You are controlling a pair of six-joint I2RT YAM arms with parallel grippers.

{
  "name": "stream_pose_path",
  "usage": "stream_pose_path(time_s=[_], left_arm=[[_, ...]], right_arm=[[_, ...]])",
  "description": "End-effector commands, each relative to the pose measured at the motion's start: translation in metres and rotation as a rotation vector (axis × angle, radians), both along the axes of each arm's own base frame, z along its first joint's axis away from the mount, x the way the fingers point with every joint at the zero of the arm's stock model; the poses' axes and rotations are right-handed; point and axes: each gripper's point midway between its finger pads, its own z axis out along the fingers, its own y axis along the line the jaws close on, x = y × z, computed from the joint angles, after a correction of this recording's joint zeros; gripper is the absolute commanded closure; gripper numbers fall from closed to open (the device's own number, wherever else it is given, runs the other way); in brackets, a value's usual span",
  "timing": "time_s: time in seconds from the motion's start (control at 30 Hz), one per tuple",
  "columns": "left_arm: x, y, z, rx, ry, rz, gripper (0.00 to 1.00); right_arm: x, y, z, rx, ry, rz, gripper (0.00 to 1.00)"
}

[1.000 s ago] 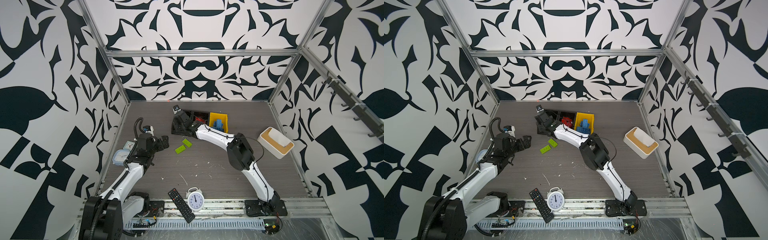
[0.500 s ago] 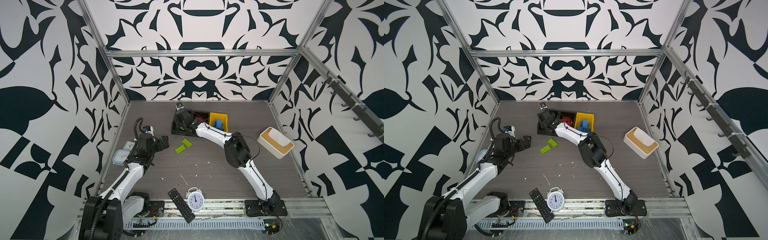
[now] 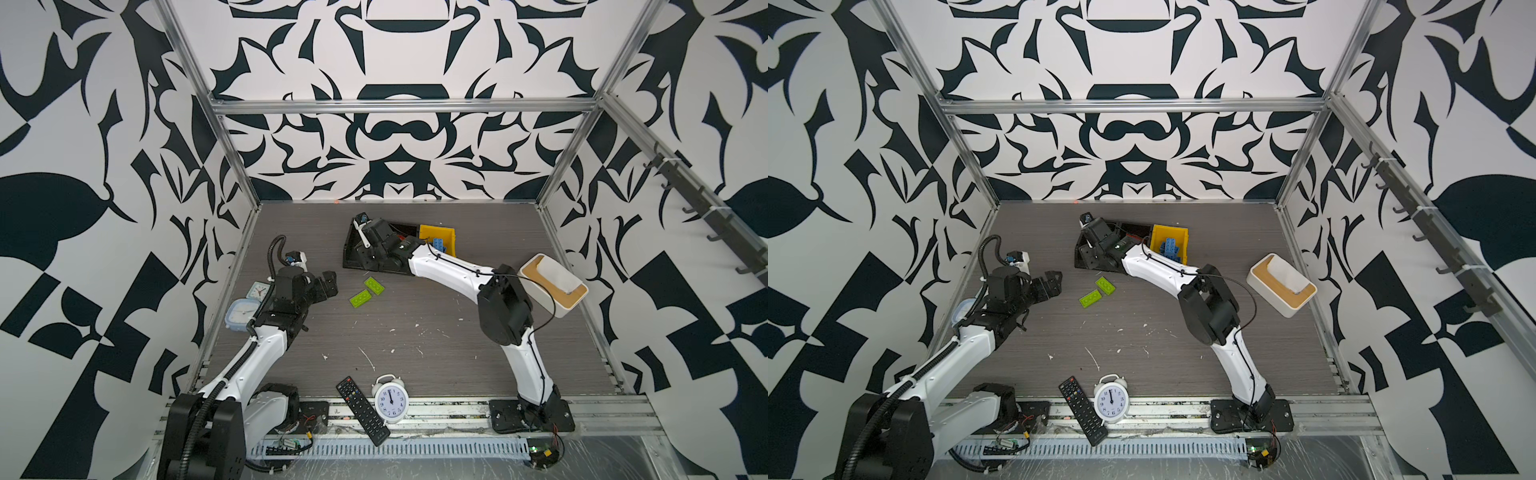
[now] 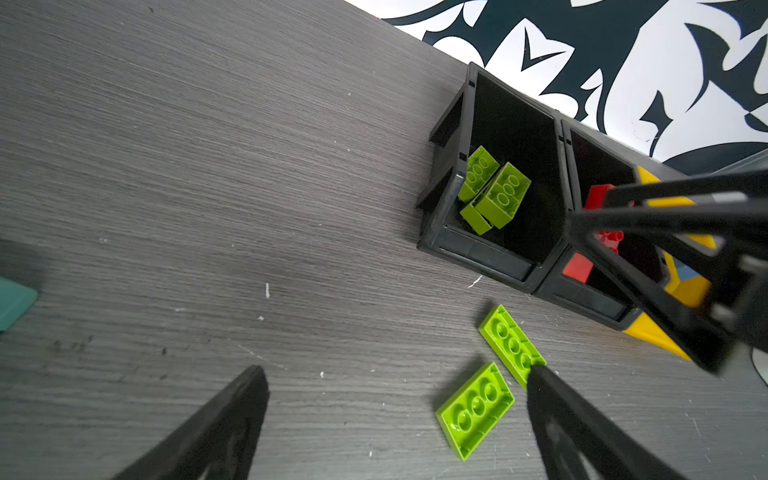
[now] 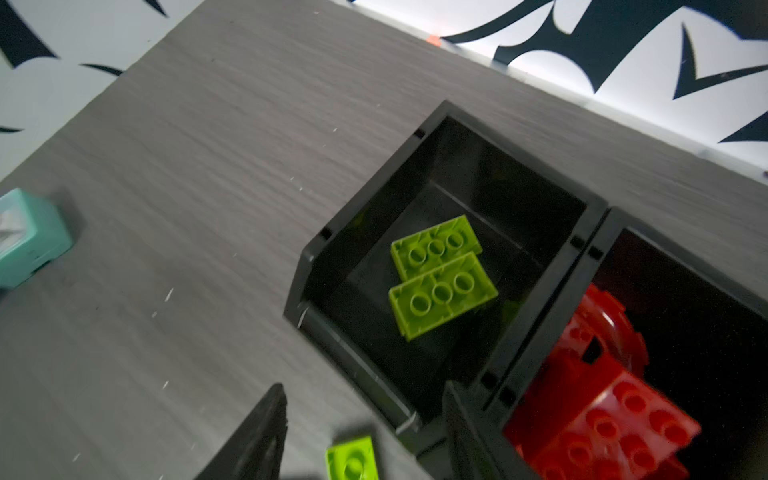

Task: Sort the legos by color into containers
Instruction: 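Lower the right gripper onto another green brick and grasp it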

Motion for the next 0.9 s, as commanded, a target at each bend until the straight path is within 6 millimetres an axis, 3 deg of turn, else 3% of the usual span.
stream_pose_path(time_s=[0.0, 0.13, 0.43, 0.87], left_arm=[[-0.002, 0.003, 0.001, -0.004, -0.007, 0.014, 0.00], [-0.002, 0.004, 0.001, 0.000, -0.009, 0.016, 0.00], [-0.002, 0.003, -0.001, 0.001, -0.002, 0.015, 0.00], [-0.002, 0.003, -0.001, 0.002, 0.001, 0.013, 0.00]], right_arm=[[-0.033, -0.012, -0.013, -0.046, 0.084, 0.065, 0.38], [-0.042, -0.021, -0.031, -0.094, 0.109, 0.060, 0.37], [-0.040, -0.016, -0.056, -0.107, 0.132, 0.066, 0.36], [-0.027, -0.015, -0.075, -0.130, 0.127, 0.039, 0.36]])
